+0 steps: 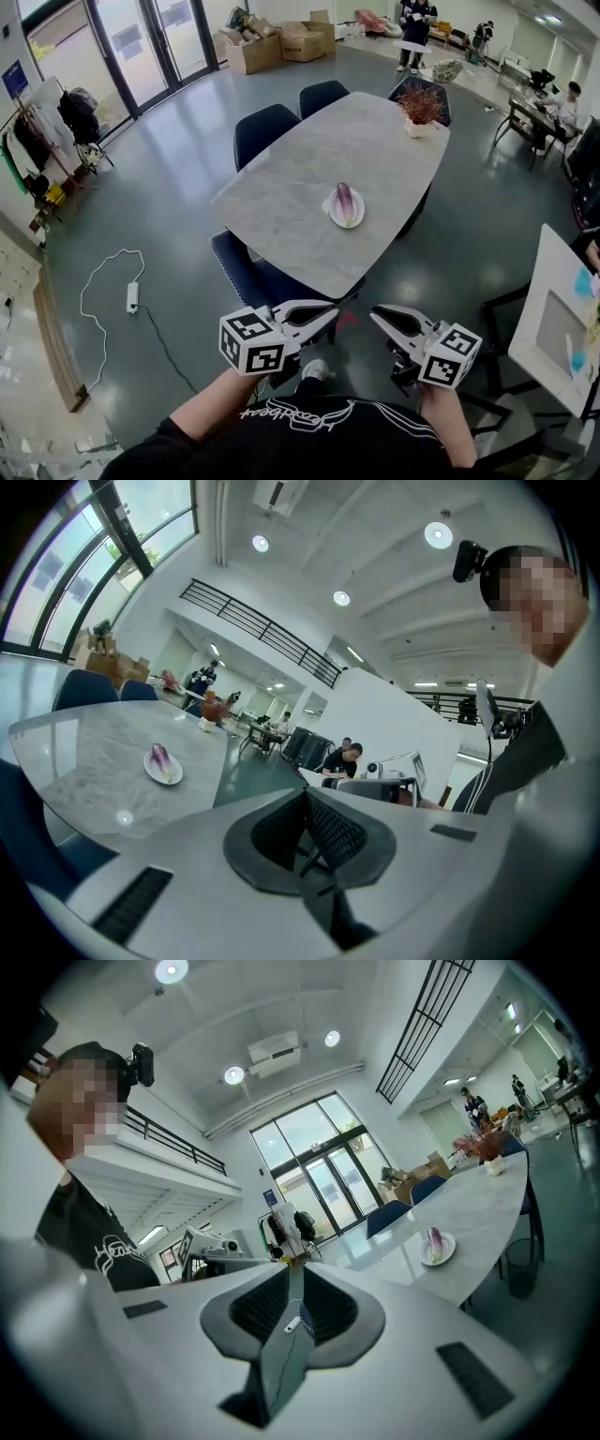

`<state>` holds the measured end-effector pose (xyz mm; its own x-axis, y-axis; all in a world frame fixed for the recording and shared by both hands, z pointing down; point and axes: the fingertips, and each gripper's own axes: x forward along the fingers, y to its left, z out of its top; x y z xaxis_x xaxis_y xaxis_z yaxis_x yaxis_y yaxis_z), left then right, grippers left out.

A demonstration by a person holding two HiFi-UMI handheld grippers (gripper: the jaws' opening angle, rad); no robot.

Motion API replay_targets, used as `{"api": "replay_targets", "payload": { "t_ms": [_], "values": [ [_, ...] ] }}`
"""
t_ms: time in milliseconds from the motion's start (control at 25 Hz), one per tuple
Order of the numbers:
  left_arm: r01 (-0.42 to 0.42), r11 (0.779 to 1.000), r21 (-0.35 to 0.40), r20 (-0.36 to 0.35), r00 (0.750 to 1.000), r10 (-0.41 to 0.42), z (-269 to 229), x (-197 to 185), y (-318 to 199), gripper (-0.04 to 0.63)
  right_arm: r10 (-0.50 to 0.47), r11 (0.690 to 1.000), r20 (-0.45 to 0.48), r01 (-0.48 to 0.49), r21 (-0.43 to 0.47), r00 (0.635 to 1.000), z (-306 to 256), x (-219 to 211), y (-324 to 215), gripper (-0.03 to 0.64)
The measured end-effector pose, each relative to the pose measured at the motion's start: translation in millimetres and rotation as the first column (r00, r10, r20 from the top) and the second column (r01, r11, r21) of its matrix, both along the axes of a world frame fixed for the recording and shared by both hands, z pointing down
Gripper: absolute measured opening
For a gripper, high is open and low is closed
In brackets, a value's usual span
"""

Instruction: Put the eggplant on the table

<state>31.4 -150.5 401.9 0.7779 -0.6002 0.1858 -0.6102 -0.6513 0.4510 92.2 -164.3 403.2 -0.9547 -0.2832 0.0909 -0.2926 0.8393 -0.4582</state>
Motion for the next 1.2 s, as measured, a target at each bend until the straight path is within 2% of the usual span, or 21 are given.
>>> {"api": "replay_targets", "payload": {
  "t_ms": [320,400,560,600,1200],
  "values": [
    [0.003,0.999,0.043,-0.003,1.000,-0.003,-14,34,59,0.009,0.003,0.999,0.002,-0.003,0.043,1.000,-13,33,54,0.055],
    [0.009,0.999,0.050,-0.002,1.000,-0.009,-16,38,69,0.009,0.003,0.999,0.009,-0.004,0.051,1.000,-15,37,62,0.025],
    [0.010,0.998,0.064,0.006,1.000,-0.010,-21,46,86,0.009,0.007,0.998,0.018,-0.008,0.059,1.000,-19,46,79,0.025],
    [0.010,0.998,0.067,0.006,1.000,-0.010,-23,48,89,0.009,0.005,0.998,0.019,-0.006,0.061,1.000,-20,48,84,0.006],
    [-0.011,0.997,0.072,-0.017,1.000,0.012,-29,73,111,0.009,0.010,0.999,0.026,-0.011,0.043,1.000,-18,72,112,0.006]
  ]
}}
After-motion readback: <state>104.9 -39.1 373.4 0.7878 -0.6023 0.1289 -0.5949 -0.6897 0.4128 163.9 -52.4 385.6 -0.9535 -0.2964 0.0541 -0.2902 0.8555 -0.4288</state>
